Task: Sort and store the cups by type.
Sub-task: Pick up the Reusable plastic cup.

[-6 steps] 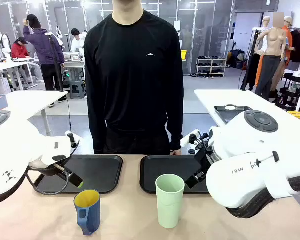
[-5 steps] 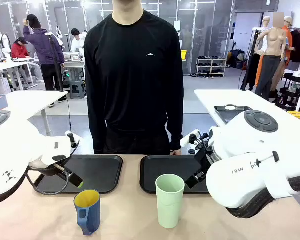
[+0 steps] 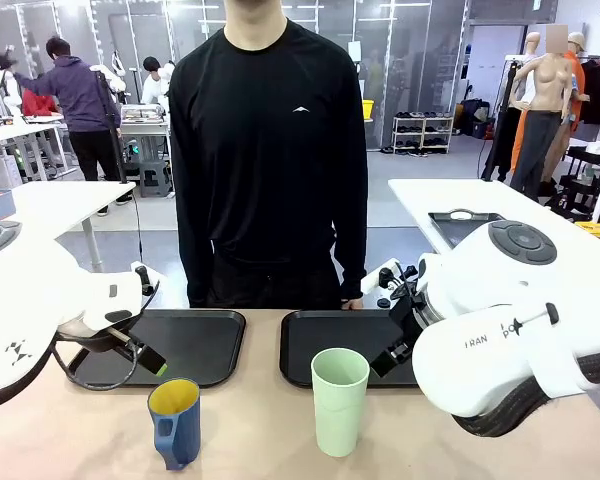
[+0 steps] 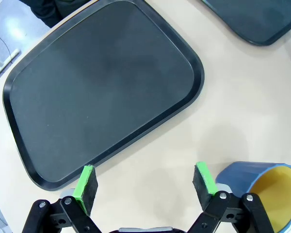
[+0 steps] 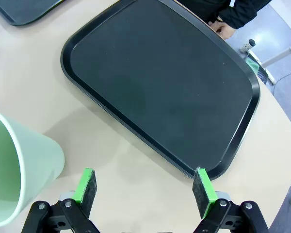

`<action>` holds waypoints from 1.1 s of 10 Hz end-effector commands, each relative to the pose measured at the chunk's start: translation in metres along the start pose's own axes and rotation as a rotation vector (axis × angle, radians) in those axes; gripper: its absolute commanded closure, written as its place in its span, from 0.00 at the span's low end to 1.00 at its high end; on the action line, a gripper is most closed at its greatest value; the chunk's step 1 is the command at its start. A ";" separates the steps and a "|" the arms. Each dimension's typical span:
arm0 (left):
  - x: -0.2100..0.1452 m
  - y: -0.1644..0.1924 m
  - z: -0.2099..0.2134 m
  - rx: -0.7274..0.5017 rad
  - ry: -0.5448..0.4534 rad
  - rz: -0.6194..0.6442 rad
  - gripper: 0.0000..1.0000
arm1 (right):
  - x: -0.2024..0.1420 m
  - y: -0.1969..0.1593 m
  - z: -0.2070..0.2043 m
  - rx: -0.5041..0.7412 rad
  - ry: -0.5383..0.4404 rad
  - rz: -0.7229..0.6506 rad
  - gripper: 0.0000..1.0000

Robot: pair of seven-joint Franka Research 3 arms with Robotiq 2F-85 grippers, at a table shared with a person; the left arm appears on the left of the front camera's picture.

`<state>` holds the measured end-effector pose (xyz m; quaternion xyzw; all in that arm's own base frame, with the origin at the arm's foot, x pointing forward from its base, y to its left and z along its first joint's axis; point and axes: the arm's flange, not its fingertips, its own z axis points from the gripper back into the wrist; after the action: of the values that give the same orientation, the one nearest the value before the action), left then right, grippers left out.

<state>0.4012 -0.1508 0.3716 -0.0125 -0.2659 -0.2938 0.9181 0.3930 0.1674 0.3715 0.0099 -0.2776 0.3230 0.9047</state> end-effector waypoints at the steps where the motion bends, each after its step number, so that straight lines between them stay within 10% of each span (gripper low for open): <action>1: 0.000 0.000 0.000 0.000 0.000 0.001 0.00 | 0.000 0.000 0.000 0.001 0.000 -0.003 0.00; 11: 0.000 0.000 0.000 0.000 0.000 0.001 0.00 | 0.000 0.000 0.000 0.001 0.000 -0.003 0.00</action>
<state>0.4012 -0.1508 0.3716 -0.0125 -0.2659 -0.2938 0.9181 0.3930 0.1674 0.3715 0.0099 -0.2776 0.3230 0.9047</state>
